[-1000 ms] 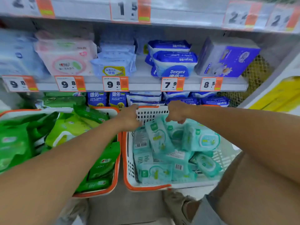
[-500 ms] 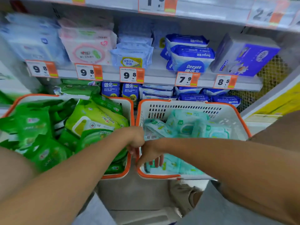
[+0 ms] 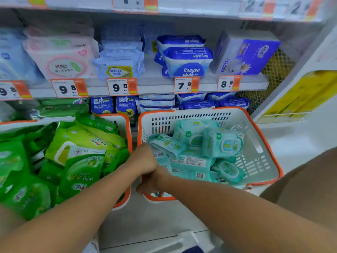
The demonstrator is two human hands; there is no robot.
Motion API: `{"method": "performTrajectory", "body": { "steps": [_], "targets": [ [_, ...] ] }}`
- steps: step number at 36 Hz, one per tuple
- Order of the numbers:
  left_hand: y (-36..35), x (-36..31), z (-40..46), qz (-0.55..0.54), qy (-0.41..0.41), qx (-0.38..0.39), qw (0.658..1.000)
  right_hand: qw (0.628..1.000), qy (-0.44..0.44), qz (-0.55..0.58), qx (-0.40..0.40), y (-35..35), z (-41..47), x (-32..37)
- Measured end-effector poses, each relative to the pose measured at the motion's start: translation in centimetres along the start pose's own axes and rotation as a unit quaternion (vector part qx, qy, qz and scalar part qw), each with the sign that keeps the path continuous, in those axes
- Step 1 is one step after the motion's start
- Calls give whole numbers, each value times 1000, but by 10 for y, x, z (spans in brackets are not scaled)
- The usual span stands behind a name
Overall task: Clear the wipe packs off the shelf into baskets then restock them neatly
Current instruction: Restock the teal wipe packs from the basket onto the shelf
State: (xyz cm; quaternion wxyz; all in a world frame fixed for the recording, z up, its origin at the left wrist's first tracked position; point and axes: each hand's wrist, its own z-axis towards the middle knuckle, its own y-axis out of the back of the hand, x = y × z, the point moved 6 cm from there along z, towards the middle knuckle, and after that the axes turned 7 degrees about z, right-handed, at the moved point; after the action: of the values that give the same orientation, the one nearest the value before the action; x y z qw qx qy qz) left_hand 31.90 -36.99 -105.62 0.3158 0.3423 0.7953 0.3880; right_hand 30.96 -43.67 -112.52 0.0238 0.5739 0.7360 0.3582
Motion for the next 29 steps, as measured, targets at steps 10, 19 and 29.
{"method": "performTrajectory", "body": {
  "steps": [10,19,29],
  "targets": [
    [7,-36,2,-6,-4,-3,1000,995,39,78,-47,28,-31,-18],
    [0,-44,-13,-63,5,40,997,995,41,58,-75,24,-30,-26],
    [-5,-27,-18,-175,41,27,983,995,53,50,-64,27,-31,-19]
  ]
}}
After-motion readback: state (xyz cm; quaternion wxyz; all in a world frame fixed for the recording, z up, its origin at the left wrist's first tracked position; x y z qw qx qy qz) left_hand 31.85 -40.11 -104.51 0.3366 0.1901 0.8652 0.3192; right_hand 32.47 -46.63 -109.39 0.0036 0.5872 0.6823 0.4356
